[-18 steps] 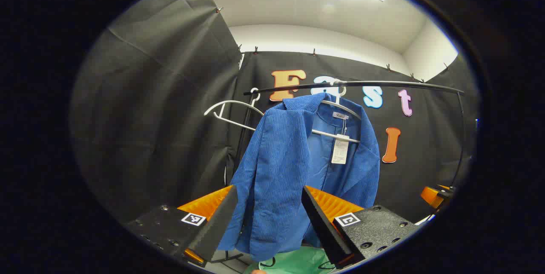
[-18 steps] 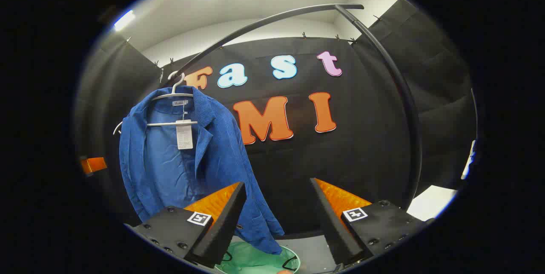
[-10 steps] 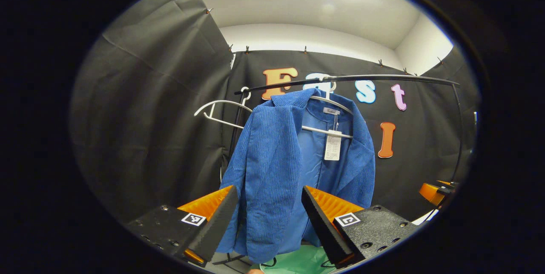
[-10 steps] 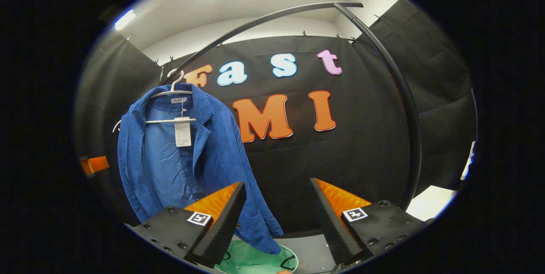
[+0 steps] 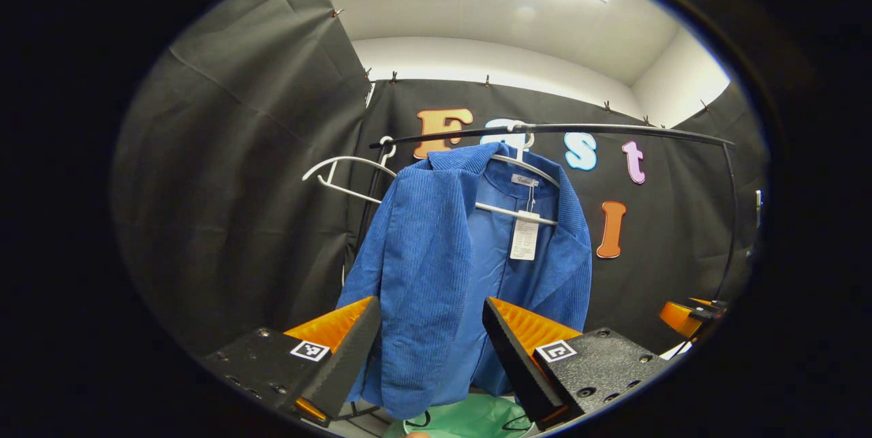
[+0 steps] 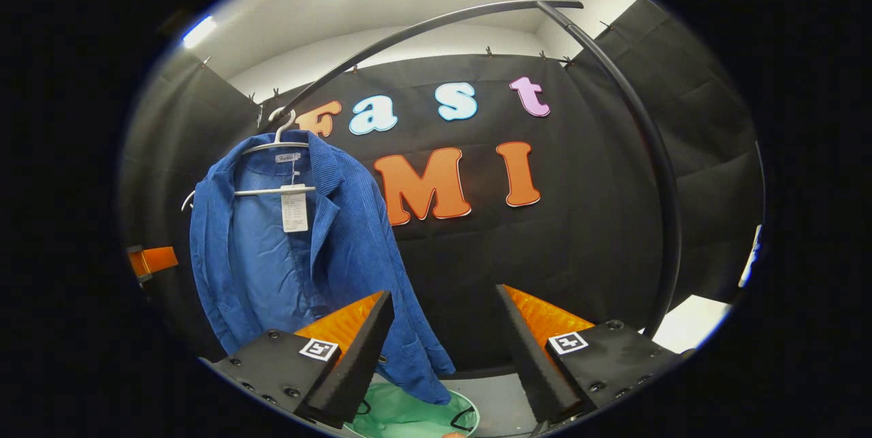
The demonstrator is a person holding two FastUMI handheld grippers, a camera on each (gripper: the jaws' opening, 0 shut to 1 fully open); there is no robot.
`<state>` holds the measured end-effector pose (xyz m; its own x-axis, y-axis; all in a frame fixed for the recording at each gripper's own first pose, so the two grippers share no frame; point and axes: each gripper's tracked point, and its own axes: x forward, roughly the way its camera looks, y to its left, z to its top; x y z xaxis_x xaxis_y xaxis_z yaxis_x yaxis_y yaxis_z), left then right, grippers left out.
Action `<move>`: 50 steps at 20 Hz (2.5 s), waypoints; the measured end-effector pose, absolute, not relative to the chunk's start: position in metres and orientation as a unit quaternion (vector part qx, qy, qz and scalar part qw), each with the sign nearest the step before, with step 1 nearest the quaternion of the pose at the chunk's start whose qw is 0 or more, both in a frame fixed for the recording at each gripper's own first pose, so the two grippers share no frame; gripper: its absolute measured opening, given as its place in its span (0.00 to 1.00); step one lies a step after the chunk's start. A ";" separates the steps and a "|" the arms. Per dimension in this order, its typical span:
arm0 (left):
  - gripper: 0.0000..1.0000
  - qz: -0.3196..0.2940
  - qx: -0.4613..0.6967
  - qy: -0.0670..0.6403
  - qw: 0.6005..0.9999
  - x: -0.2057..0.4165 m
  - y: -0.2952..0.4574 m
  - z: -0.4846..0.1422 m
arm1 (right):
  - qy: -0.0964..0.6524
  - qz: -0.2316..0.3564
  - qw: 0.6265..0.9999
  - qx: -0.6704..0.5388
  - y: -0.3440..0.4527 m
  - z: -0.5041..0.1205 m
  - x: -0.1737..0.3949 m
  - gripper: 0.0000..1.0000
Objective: Grasp the clothes on the hanger with both hands and then place them into the laundry hamper below.
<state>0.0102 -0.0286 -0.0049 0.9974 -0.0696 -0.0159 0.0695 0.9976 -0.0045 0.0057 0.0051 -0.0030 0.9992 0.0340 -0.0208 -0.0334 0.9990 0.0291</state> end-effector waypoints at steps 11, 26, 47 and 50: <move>0.95 -0.058 0.012 -0.004 0.998 0.052 -0.051 0.008 | 0.001 0.102 0.995 0.021 0.078 0.018 0.047 0.89; 0.92 -0.025 0.046 0.014 0.999 0.127 -0.047 -0.003 | 0.042 0.155 0.987 -0.023 0.166 -0.008 0.127 0.98; 0.68 -0.009 0.057 0.031 0.998 0.172 -0.034 -0.011 | 0.068 0.183 0.981 0.016 0.177 -0.018 0.216 0.55; 0.46 -0.010 0.054 0.032 0.998 0.176 -0.034 -0.012 | 0.068 0.187 0.980 0.019 0.175 -0.016 0.217 0.55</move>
